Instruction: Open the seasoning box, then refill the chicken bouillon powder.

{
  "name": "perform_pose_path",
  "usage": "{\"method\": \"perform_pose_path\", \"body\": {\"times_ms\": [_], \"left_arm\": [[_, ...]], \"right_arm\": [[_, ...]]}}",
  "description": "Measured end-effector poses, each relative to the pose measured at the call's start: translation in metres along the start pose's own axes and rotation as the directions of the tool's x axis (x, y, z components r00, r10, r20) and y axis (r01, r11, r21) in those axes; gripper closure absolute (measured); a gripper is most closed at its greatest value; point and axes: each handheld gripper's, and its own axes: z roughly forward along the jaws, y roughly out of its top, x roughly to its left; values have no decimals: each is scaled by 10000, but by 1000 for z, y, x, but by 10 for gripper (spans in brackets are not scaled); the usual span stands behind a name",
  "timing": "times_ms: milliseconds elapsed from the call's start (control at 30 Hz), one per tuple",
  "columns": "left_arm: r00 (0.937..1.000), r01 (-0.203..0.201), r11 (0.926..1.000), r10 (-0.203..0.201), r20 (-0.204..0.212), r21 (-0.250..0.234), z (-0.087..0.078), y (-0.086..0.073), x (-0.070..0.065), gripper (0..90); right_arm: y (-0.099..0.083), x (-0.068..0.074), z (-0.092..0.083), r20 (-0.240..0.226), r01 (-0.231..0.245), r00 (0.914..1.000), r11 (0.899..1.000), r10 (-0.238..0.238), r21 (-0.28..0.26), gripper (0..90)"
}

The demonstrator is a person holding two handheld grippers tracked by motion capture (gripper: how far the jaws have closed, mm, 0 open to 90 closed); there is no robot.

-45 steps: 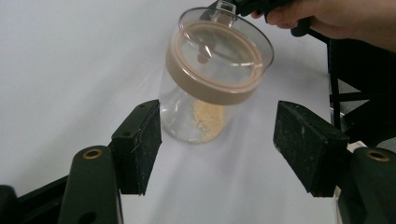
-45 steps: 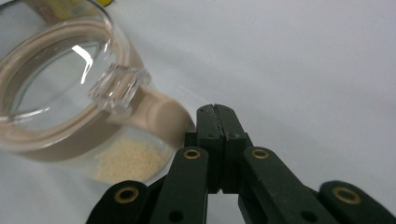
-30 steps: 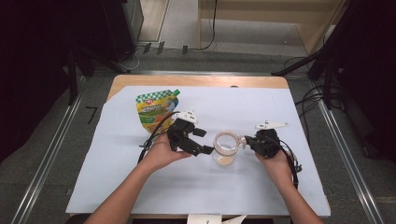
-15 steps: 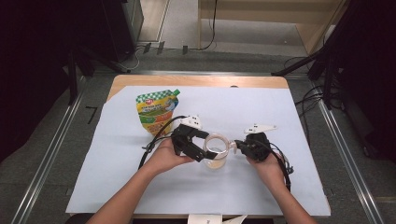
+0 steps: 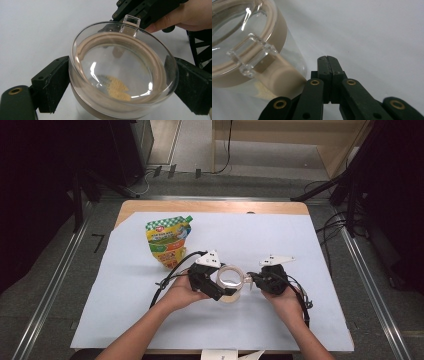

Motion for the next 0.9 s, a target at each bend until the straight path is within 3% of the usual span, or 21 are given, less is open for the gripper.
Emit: {"method": "perform_pose_path", "body": {"times_ms": [267,300,467,700,900], "left_arm": [[9997,145,9999,-143,-194,55,0,3,-2,99],[9996,35,9999,-31,-282,131,0,4,-4,100],[9992,-94,9999,97,-381,98,-1,5,-5,102],[9985,-168,9998,173,-516,105,-2,8,-8,105],[9984,-117,9998,125,-548,152,-2,10,-8,104]], "right_arm": [[-5,2,-20,432,19,9991,10000,-17,-65,900],[-7,3,-30,427,-121,9990,9998,127,-131,900],[-12,7,-42,138,-347,9993,9990,351,-269,900],[-12,11,-33,110,-102,9999,9999,102,23,900],[-12,9,-32,58,-242,9997,9997,242,46,900]]}}
